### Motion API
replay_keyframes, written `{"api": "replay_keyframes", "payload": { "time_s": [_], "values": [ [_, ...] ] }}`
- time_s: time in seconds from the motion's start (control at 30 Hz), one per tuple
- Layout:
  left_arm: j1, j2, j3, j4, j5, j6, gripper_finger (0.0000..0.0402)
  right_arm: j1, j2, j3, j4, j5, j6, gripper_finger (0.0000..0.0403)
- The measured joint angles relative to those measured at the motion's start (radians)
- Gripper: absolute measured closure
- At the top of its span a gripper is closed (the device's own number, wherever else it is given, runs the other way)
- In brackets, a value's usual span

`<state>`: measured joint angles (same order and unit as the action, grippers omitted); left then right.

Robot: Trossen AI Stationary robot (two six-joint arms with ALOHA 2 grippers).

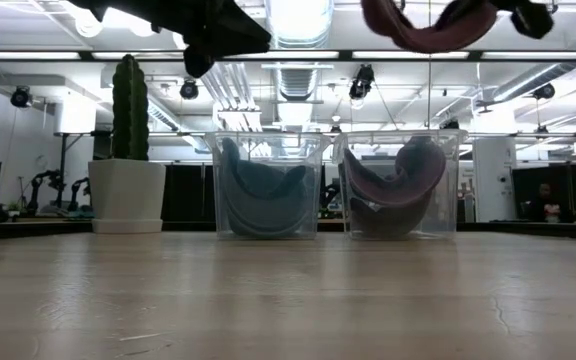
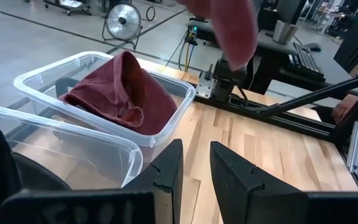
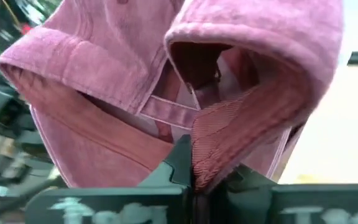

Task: Pick & Place hat
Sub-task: Put the pink cap into the right transparent bin

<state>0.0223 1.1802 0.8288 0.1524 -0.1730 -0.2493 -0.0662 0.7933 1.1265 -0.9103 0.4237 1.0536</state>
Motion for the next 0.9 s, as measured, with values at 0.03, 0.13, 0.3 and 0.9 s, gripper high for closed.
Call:
{"api": "replay_keyframes", "payload": {
  "time_s": [0.03, 0.13, 0.3, 0.9],
  "values": [
    [0.000, -0.003, 0.000, 0.000, 0.000, 0.001, 0.0328, -0.028, 0.024, 0.016, -0.002, -0.019, -0.033, 0.0394],
    [0.000, -0.013, 0.000, -0.001, 0.000, 0.013, 0.0328, -0.113, 0.099, 0.055, -0.020, -0.076, -0.128, 0.0394],
    [0.000, -0.029, 0.000, -0.023, 0.000, 0.014, 0.0328, -0.259, 0.204, 0.098, -0.019, -0.143, -0.250, 0.0394],
    [0.000, -0.033, 0.000, -0.039, -0.003, 0.007, 0.0328, -0.593, 0.480, 0.064, 0.075, -0.407, -0.402, 0.0394]
  ]
}}
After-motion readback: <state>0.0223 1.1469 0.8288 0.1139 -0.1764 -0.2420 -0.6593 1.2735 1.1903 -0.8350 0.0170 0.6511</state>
